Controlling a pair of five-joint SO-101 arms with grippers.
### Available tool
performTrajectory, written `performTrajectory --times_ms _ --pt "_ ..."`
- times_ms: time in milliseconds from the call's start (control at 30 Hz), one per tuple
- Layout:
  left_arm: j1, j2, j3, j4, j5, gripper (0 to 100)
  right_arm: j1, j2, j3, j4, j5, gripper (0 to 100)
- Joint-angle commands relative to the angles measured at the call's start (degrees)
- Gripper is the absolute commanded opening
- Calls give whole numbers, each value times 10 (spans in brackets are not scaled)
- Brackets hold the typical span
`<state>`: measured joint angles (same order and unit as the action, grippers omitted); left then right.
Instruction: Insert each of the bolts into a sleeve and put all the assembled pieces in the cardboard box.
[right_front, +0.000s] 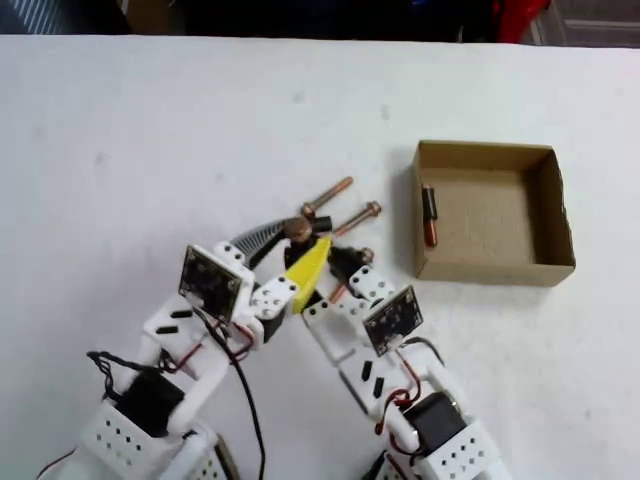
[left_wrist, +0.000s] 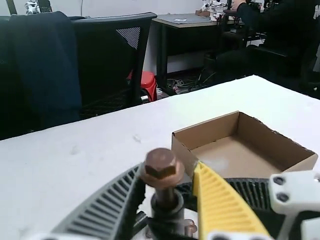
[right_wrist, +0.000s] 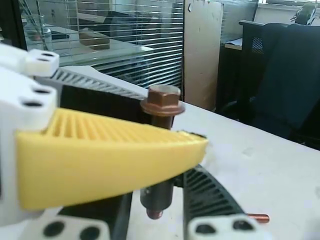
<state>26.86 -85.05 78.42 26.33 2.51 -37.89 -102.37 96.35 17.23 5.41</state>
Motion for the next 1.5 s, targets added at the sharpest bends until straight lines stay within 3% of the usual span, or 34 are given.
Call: performTrajectory --times_ms 0,233,700,900,1167,1300,1367,1467 --pt "-37 -8 -6 -13 5 181 2 -7 4 0 7 17" --pt "-47 -9 -7 -14 2 181 2 -7 4 0 7 17" --pt "-65 -9 -142 -8 2 177 2 -7 4 27 7 17" --pt "-100 -9 -148 -8 2 177 2 -7 4 27 7 17" --pt "-199 -10 -148 -6 2 164 4 -7 4 27 7 17" --pt "-216 -42 -164 44 2 11 22 -7 4 27 7 17" --pt "-214 -75 -169 77 2 45 26 -7 4 27 7 17" --pt "-217 -124 -167 122 2 20 27 -7 4 27 7 17"
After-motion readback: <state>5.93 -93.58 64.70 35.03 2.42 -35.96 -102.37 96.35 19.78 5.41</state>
